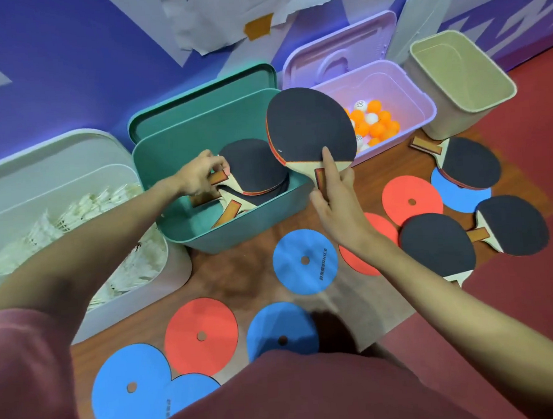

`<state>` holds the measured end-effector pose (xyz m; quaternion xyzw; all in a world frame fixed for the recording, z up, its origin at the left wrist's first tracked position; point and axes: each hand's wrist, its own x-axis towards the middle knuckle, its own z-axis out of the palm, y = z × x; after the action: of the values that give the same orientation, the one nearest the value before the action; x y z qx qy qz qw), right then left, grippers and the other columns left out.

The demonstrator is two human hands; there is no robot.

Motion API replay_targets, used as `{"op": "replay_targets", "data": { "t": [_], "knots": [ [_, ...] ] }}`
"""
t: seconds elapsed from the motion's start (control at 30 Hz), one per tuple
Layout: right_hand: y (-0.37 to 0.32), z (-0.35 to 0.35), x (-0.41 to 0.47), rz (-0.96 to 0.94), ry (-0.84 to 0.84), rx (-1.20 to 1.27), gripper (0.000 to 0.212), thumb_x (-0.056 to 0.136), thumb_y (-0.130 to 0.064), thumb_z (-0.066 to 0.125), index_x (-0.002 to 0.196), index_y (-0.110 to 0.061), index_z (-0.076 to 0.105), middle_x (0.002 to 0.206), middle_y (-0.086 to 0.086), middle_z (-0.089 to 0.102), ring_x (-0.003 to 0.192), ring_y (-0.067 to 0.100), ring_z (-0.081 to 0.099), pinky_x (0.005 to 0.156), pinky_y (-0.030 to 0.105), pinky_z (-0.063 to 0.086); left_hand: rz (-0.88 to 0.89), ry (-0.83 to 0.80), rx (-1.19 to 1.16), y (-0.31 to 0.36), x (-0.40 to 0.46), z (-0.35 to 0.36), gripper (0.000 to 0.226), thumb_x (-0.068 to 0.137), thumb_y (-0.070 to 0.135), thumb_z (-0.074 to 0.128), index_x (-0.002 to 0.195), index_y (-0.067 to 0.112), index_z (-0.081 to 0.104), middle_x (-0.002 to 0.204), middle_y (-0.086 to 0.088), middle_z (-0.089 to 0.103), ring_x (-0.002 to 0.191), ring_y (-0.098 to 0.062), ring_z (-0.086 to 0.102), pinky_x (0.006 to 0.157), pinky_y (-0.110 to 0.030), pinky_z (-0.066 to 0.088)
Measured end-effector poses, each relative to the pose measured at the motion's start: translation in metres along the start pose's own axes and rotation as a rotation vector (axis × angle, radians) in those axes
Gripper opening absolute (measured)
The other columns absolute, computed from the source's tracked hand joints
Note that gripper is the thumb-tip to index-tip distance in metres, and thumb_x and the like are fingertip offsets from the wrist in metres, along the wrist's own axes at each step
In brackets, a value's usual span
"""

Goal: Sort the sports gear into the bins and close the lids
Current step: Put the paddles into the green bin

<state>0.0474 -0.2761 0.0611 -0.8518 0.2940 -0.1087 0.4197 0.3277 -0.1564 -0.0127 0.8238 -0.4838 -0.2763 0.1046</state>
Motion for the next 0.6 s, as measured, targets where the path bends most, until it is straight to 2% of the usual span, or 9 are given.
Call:
{"op": "replay_targets", "data": {
  "t": [0.1,0.2,0.27,0.3,0.33,0.37,0.4,0.47,0.6],
  "knots": [
    [-0.019,0.008,0.014,-0.002,-0.067,-0.032,0.069,0.093,-0.008,0.040,0.151,-0.010,0.002,0.124,0.022,0.038,0.108,0.029,0.033,0.079,0.022,0.028,-0.043,-0.030,0.084,-0.005,-0.006,-0.005,0.035,0.079,0.005,0.070,0.112,0.012,0.062,0.104,-0.014,0.052,0.099,-0.029,0.052,0.085,-0.029,0.039],
    [-0.047,0.020,0.033,0.086,-0.159,-0.028,0.064,0.095,-0.010,0.039,0.150,-0.004,0.006,0.133,0.028,0.036,0.123,0.039,0.029,0.094,0.032,0.031,-0.123,0.050,0.109,-0.003,-0.016,-0.018,0.030,0.085,0.012,0.065,0.115,0.008,0.062,0.112,-0.018,0.056,0.105,-0.033,0.054,0.089,-0.033,0.042],
    [-0.062,0.033,0.050,0.178,-0.207,-0.016,0.049,0.095,-0.009,0.038,0.140,0.002,0.022,0.118,0.026,0.043,0.124,0.039,0.029,0.097,0.034,0.031,-0.159,0.140,0.145,0.001,-0.026,-0.028,0.032,0.086,0.013,0.063,0.117,0.008,0.061,0.115,-0.018,0.054,0.106,-0.034,0.056,0.091,-0.036,0.043],
    [-0.067,0.043,0.058,0.211,-0.209,-0.026,0.036,0.095,-0.009,0.038,0.128,0.003,0.032,0.103,0.020,0.047,0.120,0.038,0.031,0.098,0.035,0.033,-0.170,0.186,0.169,0.003,-0.031,-0.032,0.033,0.086,0.014,0.063,0.118,0.008,0.061,0.117,-0.018,0.053,0.106,-0.035,0.056,0.091,-0.038,0.044],
    [-0.070,0.052,0.067,0.243,-0.206,-0.049,0.024,0.095,-0.010,0.037,0.116,0.001,0.035,0.097,0.017,0.049,0.117,0.037,0.033,0.098,0.036,0.034,-0.174,0.233,0.192,0.004,-0.038,-0.036,0.033,0.086,0.015,0.062,0.118,0.008,0.060,0.117,-0.018,0.053,0.105,-0.036,0.056,0.091,-0.040,0.046],
    [-0.072,0.061,0.075,0.288,-0.204,-0.067,0.022,0.095,-0.011,0.037,0.114,0.000,0.035,0.103,0.019,0.050,0.116,0.039,0.036,0.098,0.036,0.035,-0.178,0.277,0.205,0.006,-0.044,-0.039,0.033,0.086,0.016,0.062,0.118,0.009,0.060,0.116,-0.018,0.053,0.104,-0.036,0.057,0.090,-0.041,0.047],
    [-0.074,0.070,0.080,0.343,-0.212,-0.076,0.030,0.096,-0.012,0.038,0.122,0.003,0.034,0.120,0.027,0.045,0.117,0.040,0.040,0.095,0.034,0.036,-0.185,0.319,0.207,0.008,-0.051,-0.041,0.033,0.085,0.017,0.062,0.118,0.009,0.060,0.115,-0.018,0.053,0.103,-0.036,0.057,0.089,-0.042,0.048],
    [-0.076,0.083,0.088,0.448,-0.216,-0.090,0.050,0.095,-0.011,0.040,0.139,0.005,0.022,0.141,0.037,0.018,0.117,0.041,0.047,0.092,0.032,0.040,-0.199,0.415,0.180,0.012,-0.066,-0.043,0.032,0.084,0.018,0.061,0.115,0.009,0.061,0.112,-0.018,0.055,0.102,-0.036,0.057,0.086,-0.043,0.049],
    [-0.072,0.097,0.092,0.527,-0.196,-0.095,0.060,0.095,-0.009,0.042,0.145,0.004,0.011,0.146,0.038,0.000,0.126,0.040,0.039,0.097,0.032,0.037,-0.196,0.582,0.079,0.016,-0.094,-0.046,0.026,0.084,0.015,0.060,0.108,0.008,0.064,0.109,-0.016,0.058,0.097,-0.032,0.060,0.084,-0.040,0.049]
  ]
}}
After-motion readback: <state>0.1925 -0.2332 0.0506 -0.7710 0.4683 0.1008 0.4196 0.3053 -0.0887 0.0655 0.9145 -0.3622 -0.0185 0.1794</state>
